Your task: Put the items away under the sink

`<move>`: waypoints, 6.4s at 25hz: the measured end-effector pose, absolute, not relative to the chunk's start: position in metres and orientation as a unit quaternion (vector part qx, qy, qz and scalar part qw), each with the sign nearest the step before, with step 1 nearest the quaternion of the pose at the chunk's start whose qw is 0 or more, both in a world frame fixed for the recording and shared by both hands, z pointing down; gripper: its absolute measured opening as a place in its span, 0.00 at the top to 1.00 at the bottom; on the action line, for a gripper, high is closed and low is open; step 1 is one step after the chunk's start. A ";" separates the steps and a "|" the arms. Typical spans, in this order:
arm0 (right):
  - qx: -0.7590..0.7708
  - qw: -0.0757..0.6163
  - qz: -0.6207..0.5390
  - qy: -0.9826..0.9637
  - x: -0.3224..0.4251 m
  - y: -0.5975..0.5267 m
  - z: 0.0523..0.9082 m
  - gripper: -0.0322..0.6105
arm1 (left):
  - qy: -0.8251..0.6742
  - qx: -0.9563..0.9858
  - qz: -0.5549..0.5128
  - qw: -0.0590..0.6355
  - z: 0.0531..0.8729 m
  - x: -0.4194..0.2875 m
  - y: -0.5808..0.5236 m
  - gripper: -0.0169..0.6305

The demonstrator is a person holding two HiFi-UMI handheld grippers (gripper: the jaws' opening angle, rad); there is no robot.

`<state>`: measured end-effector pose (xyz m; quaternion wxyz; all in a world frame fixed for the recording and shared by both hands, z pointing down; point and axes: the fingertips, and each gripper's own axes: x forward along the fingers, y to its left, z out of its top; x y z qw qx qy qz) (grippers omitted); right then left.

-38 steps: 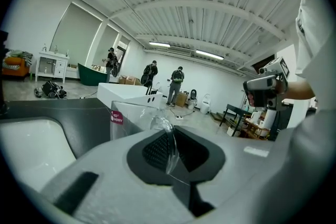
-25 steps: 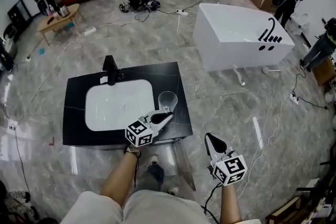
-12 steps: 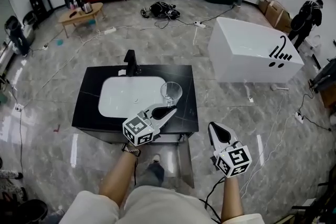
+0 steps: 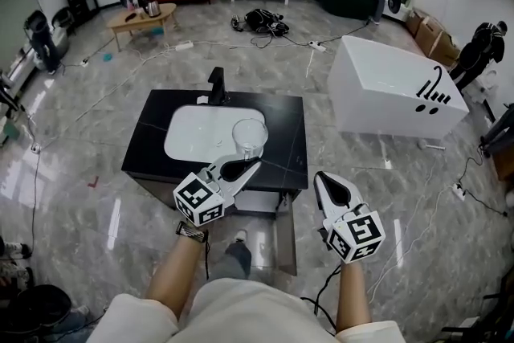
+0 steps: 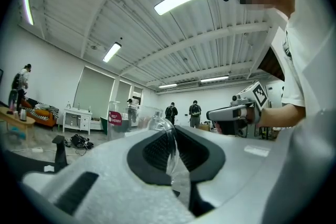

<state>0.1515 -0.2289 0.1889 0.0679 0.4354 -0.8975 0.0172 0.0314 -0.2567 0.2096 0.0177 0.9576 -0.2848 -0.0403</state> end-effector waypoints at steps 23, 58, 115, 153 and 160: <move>0.465 0.075 0.009 -0.882 0.118 -0.135 0.175 0.94 | -0.277 0.960 -0.033 0.010 0.195 -0.008 -0.127 0.94; 0.451 0.079 0.021 -0.889 0.046 -0.184 0.454 0.94 | -0.248 0.968 -0.041 0.024 0.484 -0.044 -0.156 0.94; 0.466 0.076 0.050 -0.880 0.046 -0.316 0.890 0.94 | -0.291 0.953 -0.015 0.078 1.008 -0.001 -0.384 0.94; 0.462 0.102 0.047 -0.880 0.041 -0.283 0.898 0.94 | -0.300 0.944 0.082 0.111 1.074 0.006 -0.370 0.86; 0.463 0.106 0.044 -0.879 0.040 -0.273 0.899 0.94 | -0.313 0.943 0.044 0.102 1.065 -0.005 -0.366 0.77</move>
